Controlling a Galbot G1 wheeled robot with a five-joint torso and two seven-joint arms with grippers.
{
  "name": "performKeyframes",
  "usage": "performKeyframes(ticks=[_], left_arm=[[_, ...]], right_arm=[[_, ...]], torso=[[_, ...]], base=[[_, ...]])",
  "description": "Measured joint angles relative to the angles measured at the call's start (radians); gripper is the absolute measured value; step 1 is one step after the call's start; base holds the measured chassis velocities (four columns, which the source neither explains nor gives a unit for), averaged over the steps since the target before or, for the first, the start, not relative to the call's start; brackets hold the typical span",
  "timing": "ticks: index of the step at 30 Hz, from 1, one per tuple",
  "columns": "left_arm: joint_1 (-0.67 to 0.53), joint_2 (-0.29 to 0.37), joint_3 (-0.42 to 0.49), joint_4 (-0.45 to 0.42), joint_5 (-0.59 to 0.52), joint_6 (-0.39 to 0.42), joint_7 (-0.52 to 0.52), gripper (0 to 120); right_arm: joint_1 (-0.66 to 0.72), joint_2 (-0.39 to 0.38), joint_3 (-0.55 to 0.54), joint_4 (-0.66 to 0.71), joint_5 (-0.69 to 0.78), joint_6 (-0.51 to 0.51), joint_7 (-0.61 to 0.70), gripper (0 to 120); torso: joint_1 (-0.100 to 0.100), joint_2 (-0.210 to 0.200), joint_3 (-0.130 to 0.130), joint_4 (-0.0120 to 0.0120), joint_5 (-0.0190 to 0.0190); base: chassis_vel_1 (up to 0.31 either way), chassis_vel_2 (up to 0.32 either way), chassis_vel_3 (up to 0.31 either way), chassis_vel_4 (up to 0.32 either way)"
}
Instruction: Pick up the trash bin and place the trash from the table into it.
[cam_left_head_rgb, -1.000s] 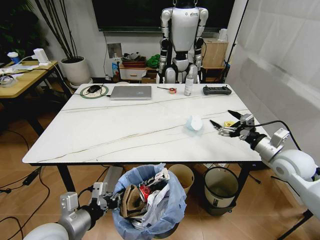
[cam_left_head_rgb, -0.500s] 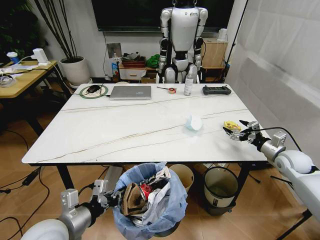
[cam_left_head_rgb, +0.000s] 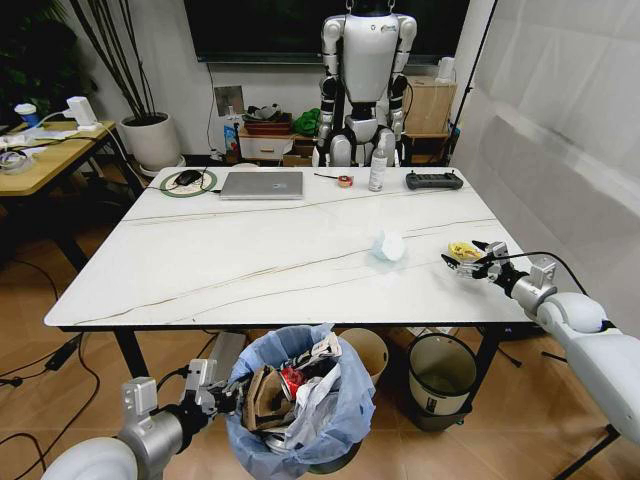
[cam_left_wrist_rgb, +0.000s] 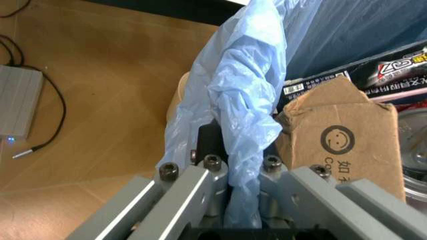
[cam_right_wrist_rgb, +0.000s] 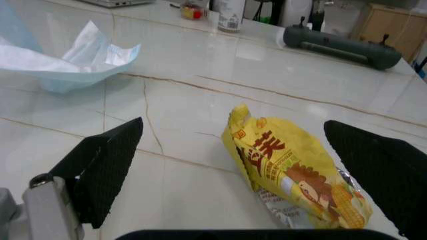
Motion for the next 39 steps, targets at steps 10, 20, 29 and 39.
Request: performKeyframes(ticks=[10,20,29,39], left_arm=[[0.002,0.000,-0.002,0.000,0.000,0.000,0.000,0],[0.001,-0.002,-0.002,0.000,0.000,0.000,0.000,0],[-0.005,0.000,-0.003,0.002,-0.002,-0.001,0.001,0],[-0.009,0.001,-0.004,0.004,-0.006,-0.002,0.001,0]], right_arm=[[0.035,0.018,-0.018,-0.077,-0.009,0.026,-0.049,85],[0.041,0.018,-0.026,-0.091,-0.009,0.029,-0.066,53],[0.041,0.018,-0.033,-0.101,-0.019,0.029,-0.081,19],[0.040,0.018,-0.035,-0.124,-0.033,0.038,-0.102,0]], torso=[[0.000,0.000,0.000,-0.0001,0.0001],[0.000,0.000,0.000,-0.0001,0.0000],[0.000,0.000,0.000,-0.0001,0.0000],[0.000,0.000,0.000,-0.0001,-0.0001]], base=[[0.000,0.000,0.000,0.000],[0.000,0.000,0.000,0.000],[0.000,0.000,0.000,0.000],[0.000,0.000,0.000,0.000]])
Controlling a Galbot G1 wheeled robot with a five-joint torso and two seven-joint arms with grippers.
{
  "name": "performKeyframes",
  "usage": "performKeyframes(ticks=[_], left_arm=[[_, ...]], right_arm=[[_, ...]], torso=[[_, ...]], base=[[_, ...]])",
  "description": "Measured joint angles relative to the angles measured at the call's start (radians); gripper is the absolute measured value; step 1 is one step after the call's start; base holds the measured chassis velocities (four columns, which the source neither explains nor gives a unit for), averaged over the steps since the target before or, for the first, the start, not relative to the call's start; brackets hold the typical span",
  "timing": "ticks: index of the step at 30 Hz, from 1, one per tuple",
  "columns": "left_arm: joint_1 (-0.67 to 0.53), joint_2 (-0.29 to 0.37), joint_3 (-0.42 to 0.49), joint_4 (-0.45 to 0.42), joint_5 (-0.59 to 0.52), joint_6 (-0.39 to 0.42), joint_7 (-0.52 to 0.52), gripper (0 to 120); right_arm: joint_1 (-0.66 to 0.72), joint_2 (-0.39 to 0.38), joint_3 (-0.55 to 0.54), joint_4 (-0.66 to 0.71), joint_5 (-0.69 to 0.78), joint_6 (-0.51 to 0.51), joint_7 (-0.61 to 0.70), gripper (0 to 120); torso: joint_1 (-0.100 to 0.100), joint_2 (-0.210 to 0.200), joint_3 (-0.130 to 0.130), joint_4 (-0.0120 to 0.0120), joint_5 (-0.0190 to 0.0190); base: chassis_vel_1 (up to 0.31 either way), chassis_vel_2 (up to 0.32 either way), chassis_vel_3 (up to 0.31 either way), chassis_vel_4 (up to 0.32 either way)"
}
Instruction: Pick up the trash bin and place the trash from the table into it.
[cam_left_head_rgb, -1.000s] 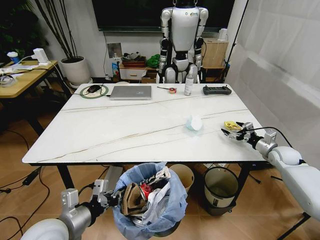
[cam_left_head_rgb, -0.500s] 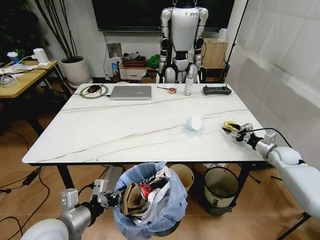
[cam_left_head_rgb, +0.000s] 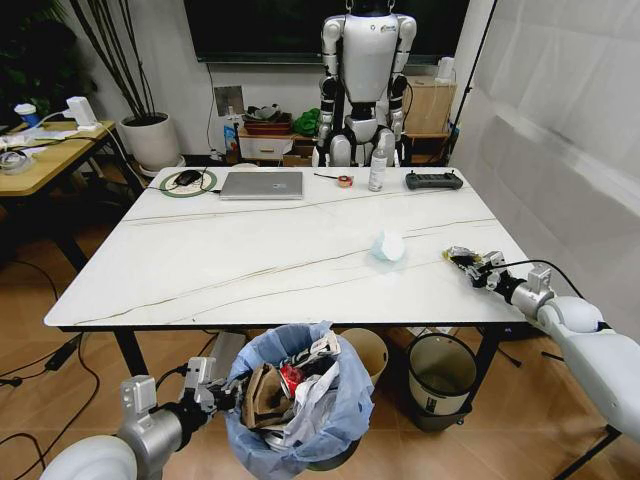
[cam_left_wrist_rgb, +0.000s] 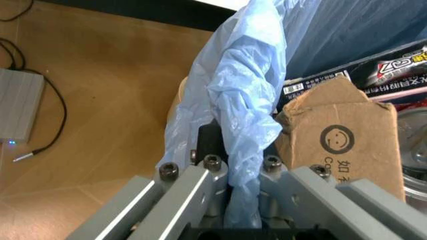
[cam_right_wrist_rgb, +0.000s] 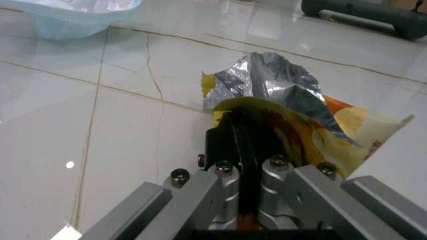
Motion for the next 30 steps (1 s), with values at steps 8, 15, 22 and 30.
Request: performKeyframes(ticks=[8,15,22,30], left_arm=[[-0.005,0.001,0.001,0.004,-0.001,0.000,0.001,0],[-0.007,-0.001,0.002,0.008,0.000,-0.001,0.006,0],[-0.011,-0.001,0.004,0.009,0.001,-0.001,0.010,0],[-0.021,-0.002,0.010,0.014,0.003,-0.002,0.012,0]], right_arm=[[-0.013,-0.013,0.011,0.032,0.004,0.001,-0.007,0],[-0.047,-0.042,0.029,0.133,0.025,-0.007,0.000,0],[-0.123,-0.077,0.073,0.255,0.034,-0.014,0.043,0],[-0.151,-0.118,0.103,0.292,0.068,-0.023,0.073,25]], torso=[[0.000,0.000,0.000,0.0000,0.0004],[0.000,0.000,0.000,0.0000,0.0001],[0.000,0.000,0.000,0.0001,0.0001],[0.000,0.000,0.000,0.0000,0.0002]], base=[[0.000,0.000,0.000,0.000],[0.000,0.000,0.000,0.000],[0.000,0.000,0.000,0.000],[0.000,0.000,0.000,0.000]])
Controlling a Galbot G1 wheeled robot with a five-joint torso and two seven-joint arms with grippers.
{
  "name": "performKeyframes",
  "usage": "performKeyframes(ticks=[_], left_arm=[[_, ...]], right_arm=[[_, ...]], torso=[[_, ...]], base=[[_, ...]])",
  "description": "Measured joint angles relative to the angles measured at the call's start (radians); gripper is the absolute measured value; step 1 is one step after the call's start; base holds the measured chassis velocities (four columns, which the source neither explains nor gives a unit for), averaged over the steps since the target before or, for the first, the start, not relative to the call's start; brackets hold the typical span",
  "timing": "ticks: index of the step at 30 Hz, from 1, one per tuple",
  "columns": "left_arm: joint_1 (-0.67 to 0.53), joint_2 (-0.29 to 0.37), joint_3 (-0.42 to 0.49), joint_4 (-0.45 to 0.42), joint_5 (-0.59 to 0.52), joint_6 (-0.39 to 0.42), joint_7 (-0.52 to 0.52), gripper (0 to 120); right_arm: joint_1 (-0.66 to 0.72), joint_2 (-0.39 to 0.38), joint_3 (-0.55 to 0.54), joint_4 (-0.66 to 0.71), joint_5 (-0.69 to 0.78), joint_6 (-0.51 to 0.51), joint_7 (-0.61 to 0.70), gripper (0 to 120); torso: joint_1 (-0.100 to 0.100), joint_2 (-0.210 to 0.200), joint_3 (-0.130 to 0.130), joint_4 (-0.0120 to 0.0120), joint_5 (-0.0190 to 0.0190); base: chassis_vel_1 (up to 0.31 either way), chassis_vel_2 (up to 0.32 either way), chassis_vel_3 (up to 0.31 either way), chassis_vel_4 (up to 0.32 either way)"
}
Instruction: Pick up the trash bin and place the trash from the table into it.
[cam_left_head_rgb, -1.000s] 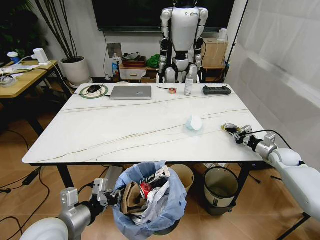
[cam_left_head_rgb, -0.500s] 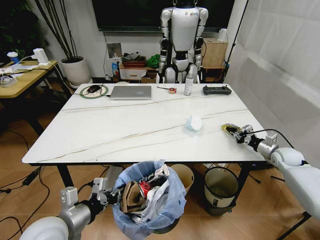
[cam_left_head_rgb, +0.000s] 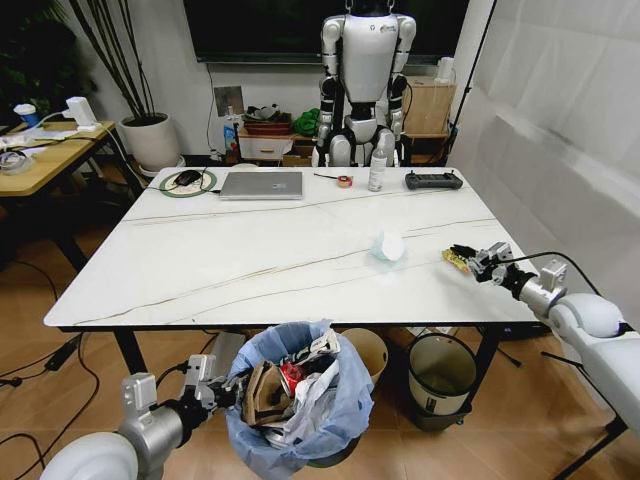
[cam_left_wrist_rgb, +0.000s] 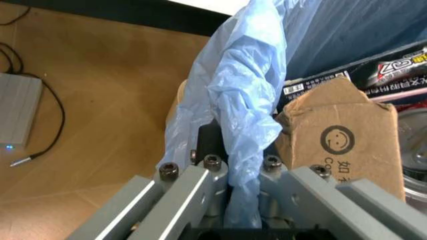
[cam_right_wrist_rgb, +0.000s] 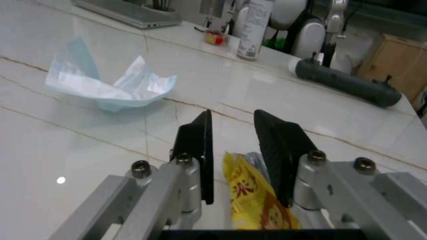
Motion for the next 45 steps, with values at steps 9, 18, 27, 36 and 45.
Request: performKeyframes(ticks=[9,18,27,36,45], left_arm=[[-0.003,0.002,-0.001,0.002,0.000,-0.001,0.002,0],[-0.008,0.004,-0.001,0.005,0.000,-0.001,0.002,0],[-0.008,0.006,-0.002,0.006,0.000,-0.001,0.003,0],[-0.004,0.006,-0.003,0.006,0.000,-0.002,0.004,0],[0.002,0.008,-0.009,0.002,0.000,-0.002,0.004,0]], right_arm=[[0.014,-0.013,0.000,-0.092,0.000,0.020,-0.041,53],[0.025,-0.010,-0.003,-0.134,0.006,0.027,-0.064,88],[0.032,0.003,-0.007,-0.147,0.006,0.027,-0.068,100],[0.079,0.041,-0.028,-0.211,0.005,0.030,-0.073,100],[0.114,0.071,-0.041,-0.274,0.000,0.037,-0.091,100]], torso=[[0.000,0.000,0.000,-0.0002,0.0002],[0.000,0.000,0.000,0.0000,0.0000],[0.000,0.000,0.000,0.0000,0.0000],[0.000,0.000,0.000,0.0001,0.0000],[0.000,0.000,0.000,0.0000,-0.0001]], base=[[0.000,0.000,0.000,0.000],[0.000,0.000,0.000,0.000],[0.000,0.000,0.000,0.000],[0.000,0.000,0.000,0.000],[0.000,0.000,0.000,0.000]])
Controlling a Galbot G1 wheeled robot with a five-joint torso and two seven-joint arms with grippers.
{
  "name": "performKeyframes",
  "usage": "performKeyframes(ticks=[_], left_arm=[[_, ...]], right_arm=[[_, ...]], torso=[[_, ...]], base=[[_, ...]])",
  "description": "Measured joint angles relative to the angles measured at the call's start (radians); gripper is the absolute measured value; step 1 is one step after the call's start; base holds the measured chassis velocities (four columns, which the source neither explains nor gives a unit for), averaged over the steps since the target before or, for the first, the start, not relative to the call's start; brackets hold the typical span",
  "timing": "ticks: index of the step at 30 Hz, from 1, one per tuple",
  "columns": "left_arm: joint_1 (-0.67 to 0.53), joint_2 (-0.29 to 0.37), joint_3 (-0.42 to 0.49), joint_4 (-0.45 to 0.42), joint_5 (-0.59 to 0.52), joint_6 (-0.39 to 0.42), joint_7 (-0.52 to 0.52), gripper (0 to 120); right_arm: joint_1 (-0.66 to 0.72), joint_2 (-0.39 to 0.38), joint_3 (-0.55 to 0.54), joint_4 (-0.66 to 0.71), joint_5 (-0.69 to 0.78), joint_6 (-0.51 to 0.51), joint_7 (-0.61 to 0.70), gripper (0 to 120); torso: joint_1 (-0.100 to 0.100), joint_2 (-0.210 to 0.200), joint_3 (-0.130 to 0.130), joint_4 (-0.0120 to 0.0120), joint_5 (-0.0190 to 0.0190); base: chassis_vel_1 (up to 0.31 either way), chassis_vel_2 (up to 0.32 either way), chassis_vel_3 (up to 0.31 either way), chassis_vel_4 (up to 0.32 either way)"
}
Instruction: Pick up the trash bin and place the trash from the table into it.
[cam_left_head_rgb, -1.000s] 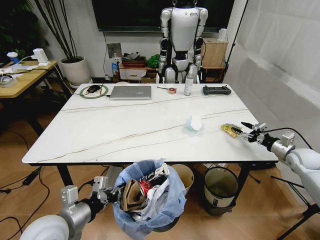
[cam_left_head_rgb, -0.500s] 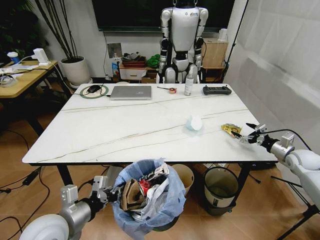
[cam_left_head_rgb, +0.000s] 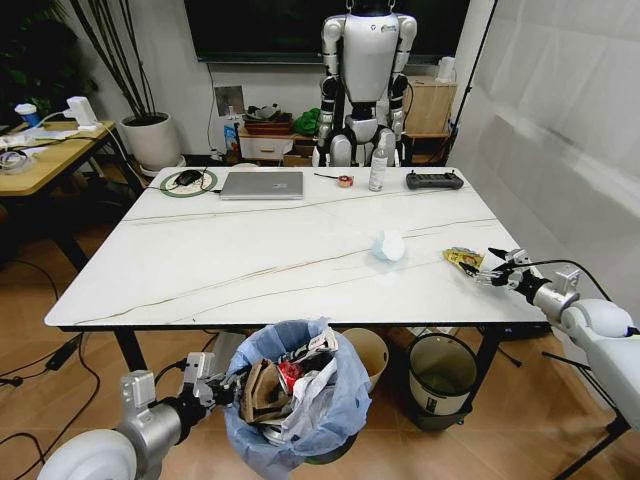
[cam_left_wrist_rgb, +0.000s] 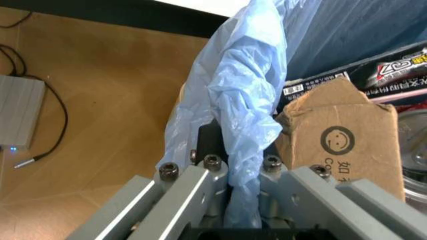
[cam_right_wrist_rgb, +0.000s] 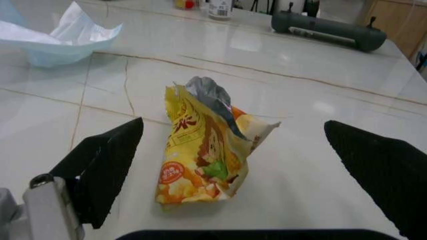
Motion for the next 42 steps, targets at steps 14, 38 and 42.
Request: performKeyframes(ticks=[14,38,42], left_arm=[[0.001,-0.001,-0.001,-0.001,0.000,0.000,-0.001,0],[-0.002,0.002,0.002,0.001,0.001,-0.001,-0.001,0],[-0.001,0.001,0.004,-0.002,0.003,-0.001,-0.003,0]], right_arm=[[0.020,0.019,-0.014,-0.027,0.002,-0.001,-0.022,64],[0.014,0.020,-0.019,-0.028,0.000,-0.002,-0.042,0],[0.007,0.012,-0.016,-0.005,0.004,-0.001,-0.043,0]], torso=[[0.000,0.000,0.000,-0.0001,0.0001],[0.000,0.000,0.000,-0.0001,0.0001],[0.000,0.000,0.000,0.0000,0.0003]], base=[[0.000,0.000,0.000,0.000],[0.000,0.000,0.000,0.000],[0.000,0.000,0.000,0.000]])
